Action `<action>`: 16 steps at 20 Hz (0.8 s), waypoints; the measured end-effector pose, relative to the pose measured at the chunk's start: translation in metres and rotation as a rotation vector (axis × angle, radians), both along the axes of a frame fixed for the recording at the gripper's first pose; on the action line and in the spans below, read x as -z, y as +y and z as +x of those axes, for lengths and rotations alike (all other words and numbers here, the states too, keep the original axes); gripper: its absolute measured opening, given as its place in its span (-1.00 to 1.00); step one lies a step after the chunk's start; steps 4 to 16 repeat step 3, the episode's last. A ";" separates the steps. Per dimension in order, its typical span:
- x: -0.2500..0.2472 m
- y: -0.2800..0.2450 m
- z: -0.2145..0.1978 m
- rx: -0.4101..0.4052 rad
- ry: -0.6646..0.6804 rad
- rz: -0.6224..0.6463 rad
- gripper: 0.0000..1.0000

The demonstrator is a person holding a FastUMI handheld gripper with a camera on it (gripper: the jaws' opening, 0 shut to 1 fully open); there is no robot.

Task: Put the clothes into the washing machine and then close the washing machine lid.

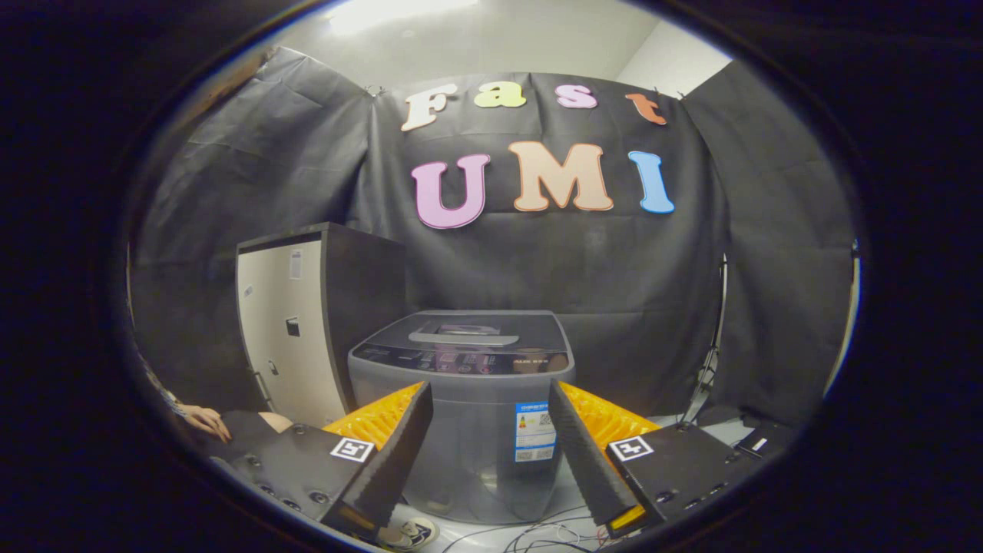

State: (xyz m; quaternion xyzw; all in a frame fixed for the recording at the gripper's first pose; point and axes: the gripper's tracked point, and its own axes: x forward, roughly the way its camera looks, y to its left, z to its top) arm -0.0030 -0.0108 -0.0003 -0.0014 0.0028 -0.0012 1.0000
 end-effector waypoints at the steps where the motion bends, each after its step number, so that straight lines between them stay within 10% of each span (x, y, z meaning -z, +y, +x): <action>1: -0.001 0.000 0.000 0.000 0.000 0.000 0.90; 16: -0.001 0.000 0.001 0.000 0.000 0.000 0.90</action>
